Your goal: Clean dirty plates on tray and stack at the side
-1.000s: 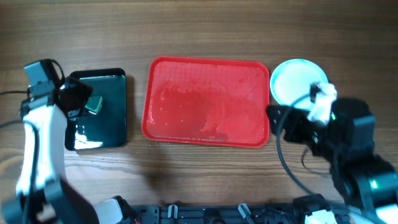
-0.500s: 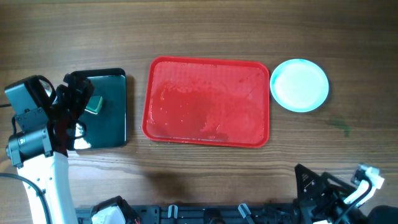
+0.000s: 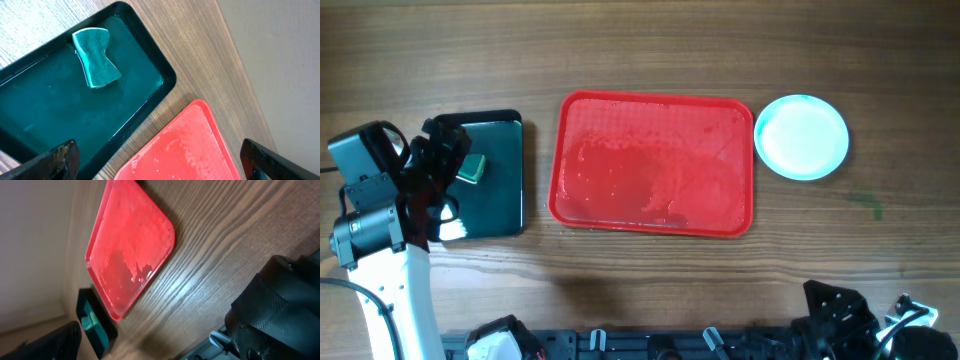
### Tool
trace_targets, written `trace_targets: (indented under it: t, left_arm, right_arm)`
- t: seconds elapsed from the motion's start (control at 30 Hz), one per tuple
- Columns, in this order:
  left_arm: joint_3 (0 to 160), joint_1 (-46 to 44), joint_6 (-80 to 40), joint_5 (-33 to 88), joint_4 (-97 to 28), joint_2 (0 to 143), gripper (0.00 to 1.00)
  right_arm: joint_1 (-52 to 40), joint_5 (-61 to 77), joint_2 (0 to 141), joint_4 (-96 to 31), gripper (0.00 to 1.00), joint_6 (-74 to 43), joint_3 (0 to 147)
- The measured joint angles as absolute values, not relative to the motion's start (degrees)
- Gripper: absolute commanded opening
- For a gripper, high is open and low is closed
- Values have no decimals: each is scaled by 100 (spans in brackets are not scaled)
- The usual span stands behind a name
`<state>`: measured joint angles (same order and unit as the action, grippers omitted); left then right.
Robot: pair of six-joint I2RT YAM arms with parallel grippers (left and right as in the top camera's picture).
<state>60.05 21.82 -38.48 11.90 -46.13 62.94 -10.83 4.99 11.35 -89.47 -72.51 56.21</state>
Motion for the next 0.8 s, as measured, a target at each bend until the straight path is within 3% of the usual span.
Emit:
trace_targets:
  t: [0.17,0.3,0.5,0.73,0.8]
  left_arm:
    - [6005,2182,-3850,1190,-4615,6294,100]
    - [6005,2182,-3848,1190,-4613,6294,100]
    - [6005,2182,-3848,1190,-4617,6294,100]
    - [6005,2182,-3848,1190,-4615,6294,100]
    - [6005,2182,-3850,1190,-4617,6294,100]
  right_arm:
    - [-893,99,825,-7161,100,-7048,5142]
    - [-464,148,401,-4307,100,-5159,4106]
    - [54,810,152,-1577,100,-3420,2117]
    - [56,1050,110,611,100,-2773,342]
    - [56,1013,108,663,100,-2569,54]
